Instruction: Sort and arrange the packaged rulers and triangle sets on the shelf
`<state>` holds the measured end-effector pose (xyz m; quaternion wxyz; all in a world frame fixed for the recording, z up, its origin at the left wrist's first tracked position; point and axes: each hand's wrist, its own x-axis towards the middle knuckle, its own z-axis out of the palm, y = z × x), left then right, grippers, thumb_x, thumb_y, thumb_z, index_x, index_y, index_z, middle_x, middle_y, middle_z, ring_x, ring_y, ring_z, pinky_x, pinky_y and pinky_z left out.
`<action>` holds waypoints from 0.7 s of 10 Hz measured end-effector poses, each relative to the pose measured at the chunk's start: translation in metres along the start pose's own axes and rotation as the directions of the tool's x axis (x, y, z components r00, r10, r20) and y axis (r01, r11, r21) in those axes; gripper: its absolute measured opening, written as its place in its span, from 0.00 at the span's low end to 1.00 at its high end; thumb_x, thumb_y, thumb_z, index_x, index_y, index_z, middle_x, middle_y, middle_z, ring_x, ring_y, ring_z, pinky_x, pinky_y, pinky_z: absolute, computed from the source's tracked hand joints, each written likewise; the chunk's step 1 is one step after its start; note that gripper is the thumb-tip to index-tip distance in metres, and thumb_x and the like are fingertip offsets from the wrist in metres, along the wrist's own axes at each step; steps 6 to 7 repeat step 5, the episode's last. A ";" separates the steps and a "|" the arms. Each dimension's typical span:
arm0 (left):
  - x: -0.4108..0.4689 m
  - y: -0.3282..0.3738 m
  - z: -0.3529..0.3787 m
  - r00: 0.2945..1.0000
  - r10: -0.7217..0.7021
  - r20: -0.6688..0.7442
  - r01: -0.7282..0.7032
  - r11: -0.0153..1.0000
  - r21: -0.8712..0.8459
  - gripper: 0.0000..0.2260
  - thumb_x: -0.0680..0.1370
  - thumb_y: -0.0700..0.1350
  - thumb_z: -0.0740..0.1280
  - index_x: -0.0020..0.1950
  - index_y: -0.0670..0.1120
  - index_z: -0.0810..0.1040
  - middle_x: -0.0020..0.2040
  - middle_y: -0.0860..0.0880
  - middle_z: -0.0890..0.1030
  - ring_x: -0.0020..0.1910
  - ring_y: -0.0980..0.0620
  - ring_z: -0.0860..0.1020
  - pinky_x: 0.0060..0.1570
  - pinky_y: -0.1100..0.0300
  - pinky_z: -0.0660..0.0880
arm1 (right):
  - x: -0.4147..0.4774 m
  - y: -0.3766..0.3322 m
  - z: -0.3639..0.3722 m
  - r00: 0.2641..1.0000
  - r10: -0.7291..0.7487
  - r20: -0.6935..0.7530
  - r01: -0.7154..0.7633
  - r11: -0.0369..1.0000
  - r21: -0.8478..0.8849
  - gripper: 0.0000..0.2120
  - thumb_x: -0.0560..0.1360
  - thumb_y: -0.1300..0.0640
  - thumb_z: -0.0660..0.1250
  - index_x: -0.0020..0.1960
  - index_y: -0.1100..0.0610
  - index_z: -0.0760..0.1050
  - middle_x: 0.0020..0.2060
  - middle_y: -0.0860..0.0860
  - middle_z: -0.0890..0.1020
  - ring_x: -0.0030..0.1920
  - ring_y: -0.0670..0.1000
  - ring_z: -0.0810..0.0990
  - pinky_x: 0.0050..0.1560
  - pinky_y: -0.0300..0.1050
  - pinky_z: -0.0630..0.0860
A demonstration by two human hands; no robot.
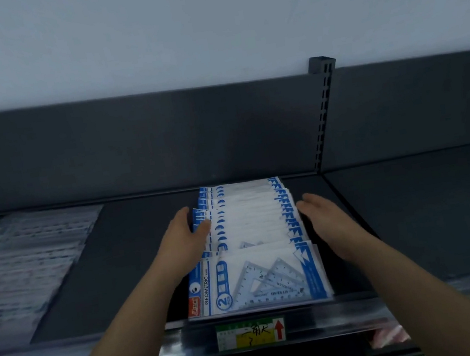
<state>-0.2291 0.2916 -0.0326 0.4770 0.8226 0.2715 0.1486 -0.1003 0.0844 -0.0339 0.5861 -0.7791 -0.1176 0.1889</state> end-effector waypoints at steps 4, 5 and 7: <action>-0.044 0.005 0.003 0.996 0.088 -0.030 -0.085 0.991 0.106 0.20 0.81 0.45 0.61 0.72 0.46 0.63 0.65 0.48 0.67 0.64 0.52 0.69 0.54 0.63 0.64 | -0.042 -0.003 0.018 0.961 -0.278 0.013 0.264 0.894 -0.363 0.11 0.80 0.59 0.60 0.62 0.58 0.70 0.53 0.50 0.73 0.54 0.51 0.76 0.42 0.34 0.67; -0.050 0.008 -0.018 0.986 0.148 -0.079 -0.126 0.966 0.227 0.21 0.81 0.48 0.61 0.72 0.43 0.65 0.70 0.45 0.69 0.66 0.49 0.70 0.55 0.62 0.65 | -0.051 -0.012 0.026 0.939 -0.343 0.041 0.324 0.833 -0.448 0.18 0.79 0.56 0.61 0.69 0.53 0.67 0.67 0.50 0.71 0.64 0.50 0.71 0.58 0.38 0.67; -0.050 0.008 -0.018 0.986 0.148 -0.079 -0.126 0.966 0.227 0.21 0.81 0.48 0.61 0.72 0.43 0.65 0.70 0.45 0.69 0.66 0.49 0.70 0.55 0.62 0.65 | -0.051 -0.012 0.026 0.939 -0.343 0.041 0.324 0.833 -0.448 0.18 0.79 0.56 0.61 0.69 0.53 0.67 0.67 0.50 0.71 0.64 0.50 0.71 0.58 0.38 0.67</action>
